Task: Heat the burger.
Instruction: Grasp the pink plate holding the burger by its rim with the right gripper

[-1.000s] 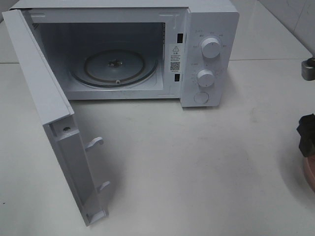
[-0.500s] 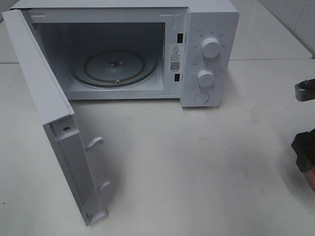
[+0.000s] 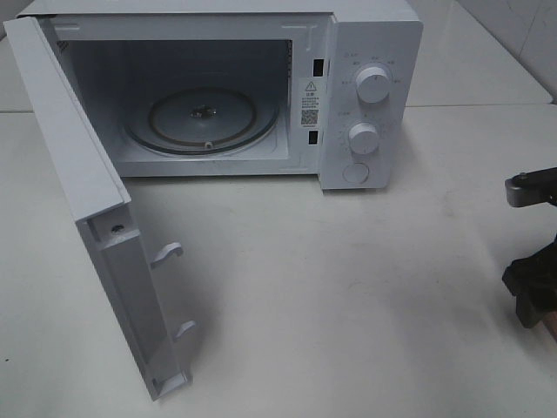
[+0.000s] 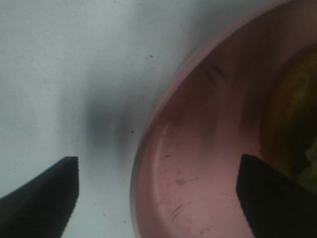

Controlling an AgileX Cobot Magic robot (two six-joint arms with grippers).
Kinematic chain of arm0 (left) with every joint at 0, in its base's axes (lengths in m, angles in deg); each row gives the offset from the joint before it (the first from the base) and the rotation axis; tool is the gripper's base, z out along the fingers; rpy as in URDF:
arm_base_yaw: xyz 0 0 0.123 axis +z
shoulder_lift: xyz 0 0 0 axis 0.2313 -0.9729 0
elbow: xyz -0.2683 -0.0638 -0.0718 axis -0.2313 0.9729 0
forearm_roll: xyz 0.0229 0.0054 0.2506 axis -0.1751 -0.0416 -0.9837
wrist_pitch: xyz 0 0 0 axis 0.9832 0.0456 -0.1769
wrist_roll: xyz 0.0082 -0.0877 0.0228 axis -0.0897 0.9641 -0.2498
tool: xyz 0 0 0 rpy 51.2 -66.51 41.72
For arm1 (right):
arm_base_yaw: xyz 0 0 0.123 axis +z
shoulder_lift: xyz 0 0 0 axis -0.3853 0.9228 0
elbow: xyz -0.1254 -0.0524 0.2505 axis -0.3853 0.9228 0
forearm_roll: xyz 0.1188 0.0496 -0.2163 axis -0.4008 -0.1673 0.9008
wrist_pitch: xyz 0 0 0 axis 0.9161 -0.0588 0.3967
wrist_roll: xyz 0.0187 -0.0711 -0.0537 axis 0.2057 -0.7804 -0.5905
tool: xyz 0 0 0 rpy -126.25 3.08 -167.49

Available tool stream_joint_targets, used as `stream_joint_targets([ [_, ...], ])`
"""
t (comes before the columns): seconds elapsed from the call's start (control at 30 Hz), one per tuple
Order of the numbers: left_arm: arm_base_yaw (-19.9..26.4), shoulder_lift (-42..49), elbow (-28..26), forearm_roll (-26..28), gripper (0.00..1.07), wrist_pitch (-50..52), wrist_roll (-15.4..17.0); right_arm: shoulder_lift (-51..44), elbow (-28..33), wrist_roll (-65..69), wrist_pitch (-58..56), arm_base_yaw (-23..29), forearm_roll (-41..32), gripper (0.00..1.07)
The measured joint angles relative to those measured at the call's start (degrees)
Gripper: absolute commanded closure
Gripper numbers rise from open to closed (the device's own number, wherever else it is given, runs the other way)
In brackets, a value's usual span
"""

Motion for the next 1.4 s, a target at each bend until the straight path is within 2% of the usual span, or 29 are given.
stream_joint_targets([
  [0.27, 0.0, 0.0, 0.0, 0.0, 0.06, 0.0, 0.0, 5.2, -0.1, 0.0, 3.7, -1.0, -0.1, 0.27],
  [0.67, 0.0, 0.0, 0.0, 0.0, 0.06, 0.0, 0.0, 6.7, -0.1, 0.1, 6.0, -1.9, 0.3, 0.30],
  [0.9, 0.0, 0.0, 0.0, 0.0, 0.06, 0.0, 0.0, 7.4, -0.3, 0.5, 5.7, -1.9, 0.0, 0.36],
  [0.93, 0.0, 0.0, 0.0, 0.0, 0.06, 0.0, 0.0, 7.5, -0.5, 1.1, 5.7, -1.9, 0.0, 0.44],
  [0.97, 0.0, 0.0, 0.0, 0.0, 0.06, 0.0, 0.0, 7.5, -0.5, 1.1, 5.7, -1.9, 0.0, 0.44],
  [1.0, 0.0, 0.0, 0.0, 0.0, 0.06, 0.0, 0.0, 7.6, -0.5, 1.5, 5.7, -1.9, 0.1, 0.49],
  [1.03, 0.0, 0.0, 0.0, 0.0, 0.06, 0.0, 0.0, 7.7, -0.7, 2.3, 5.5, -1.9, 0.3, 0.61],
  [1.07, 0.0, 0.0, 0.0, 0.0, 0.06, 0.0, 0.0, 7.7, -0.7, 2.3, 5.5, -1.9, 0.3, 0.61],
  [1.1, 0.0, 0.0, 0.0, 0.0, 0.06, 0.0, 0.0, 7.8, -0.8, 2.7, 5.5, -1.9, 0.5, 0.69],
  [1.13, 0.0, 0.0, 0.0, 0.0, 0.06, 0.0, 0.0, 7.8, -0.9, 3.9, 5.3, -1.9, 1.6, 0.83],
  [1.17, 0.0, 0.0, 0.0, 0.0, 0.06, 0.0, 0.0, 7.8, -0.9, 3.9, 5.3, -1.9, 1.6, 0.83],
  [1.2, 0.0, 0.0, 0.0, 0.0, 0.06, 0.0, 0.0, 7.8, -1.2, 4.6, 4.5, -2.0, 1.7, 0.98],
  [1.23, 0.0, 0.0, 0.0, 0.0, 0.06, 0.0, 0.0, 7.8, -1.3, 5.1, 4.0, -2.0, 1.6, 1.05],
  [1.4, 0.0, 0.0, 0.0, -0.1, 0.06, 0.0, 0.0, 8.0, -2.3, 5.7, 0.9, -2.0, 0.9, 1.07],
])
